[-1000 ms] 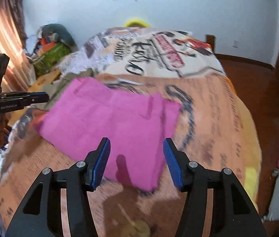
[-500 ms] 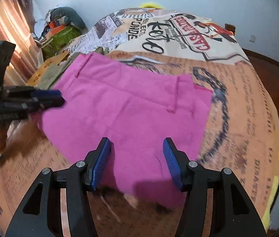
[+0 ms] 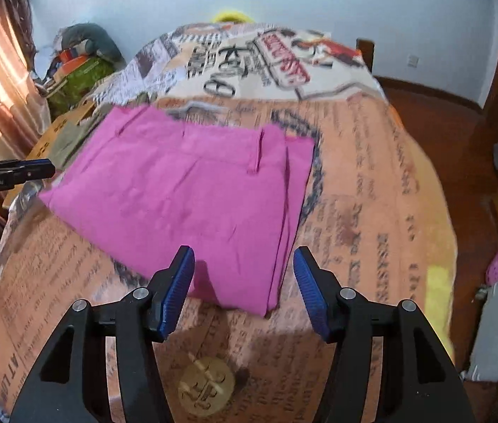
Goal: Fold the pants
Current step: 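Grasp the pink pants waistband edge with the left gripper and lift it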
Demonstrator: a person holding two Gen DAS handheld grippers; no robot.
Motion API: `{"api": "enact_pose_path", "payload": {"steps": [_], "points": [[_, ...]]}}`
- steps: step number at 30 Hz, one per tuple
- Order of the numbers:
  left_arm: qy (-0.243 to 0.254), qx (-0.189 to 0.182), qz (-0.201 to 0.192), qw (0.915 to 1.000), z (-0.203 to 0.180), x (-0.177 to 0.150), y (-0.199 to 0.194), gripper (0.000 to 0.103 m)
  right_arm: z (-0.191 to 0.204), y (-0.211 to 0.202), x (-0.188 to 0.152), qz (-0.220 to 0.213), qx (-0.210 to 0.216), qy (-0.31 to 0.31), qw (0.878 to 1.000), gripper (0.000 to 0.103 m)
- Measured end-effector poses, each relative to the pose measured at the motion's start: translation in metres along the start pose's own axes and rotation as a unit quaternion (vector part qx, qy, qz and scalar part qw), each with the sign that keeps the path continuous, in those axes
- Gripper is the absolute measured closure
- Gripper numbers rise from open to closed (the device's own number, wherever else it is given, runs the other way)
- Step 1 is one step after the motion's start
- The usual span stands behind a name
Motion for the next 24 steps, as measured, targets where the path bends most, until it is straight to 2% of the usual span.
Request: {"api": "enact_pose_path", "payload": {"steps": [2,4,7,11,16,17,19,21,24], "points": [[0.002,-0.011,-0.005,0.9999,-0.009,0.009,0.002,0.055,-0.005,0.002,0.01,-0.008,0.0,0.01,1.0,0.048],[0.003,-0.02,-0.011,0.9997,-0.019,0.017,0.008,0.044,-0.01,0.009,0.015,-0.007,-0.005,0.021,1.0,0.048],[0.007,-0.028,-0.007,0.9996,-0.031,0.022,0.021,0.036,-0.016,0.023,0.018,0.002,-0.001,0.033,0.999,0.048],[0.008,-0.024,0.015,0.9996,-0.036,0.022,0.046,0.035,-0.019,0.045,0.016,0.024,0.005,0.035,0.999,0.048],[0.002,-0.02,0.029,0.9994,-0.035,0.022,0.064,0.035,-0.024,0.055,0.021,0.017,0.03,0.049,0.998,0.048],[0.002,-0.02,0.028,0.9994,-0.035,0.024,0.065,0.036,-0.023,0.057,0.023,0.016,0.033,0.048,0.998,0.048],[-0.005,-0.031,0.031,0.999,-0.035,0.027,0.069,0.048,-0.021,0.059,0.025,0.014,0.035,0.043,0.998,0.047],[-0.019,-0.046,0.035,0.9981,-0.036,0.029,0.074,0.055,-0.019,0.061,0.027,0.013,0.039,0.037,0.998,0.049],[-0.018,-0.066,0.041,0.9969,-0.042,0.033,0.079,0.071,-0.017,0.064,0.03,0.012,0.047,0.036,0.998,0.06]]}}
Point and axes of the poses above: each gripper's, at about its wrist camera, not at the fingertips, and y roughly the way its jaws point, z to its left, x to its top, the point moved 5 cm from there along y, roughly the way its jaws point, and after that the axes turned 4 degrees about -x, right-handed, at the moved point
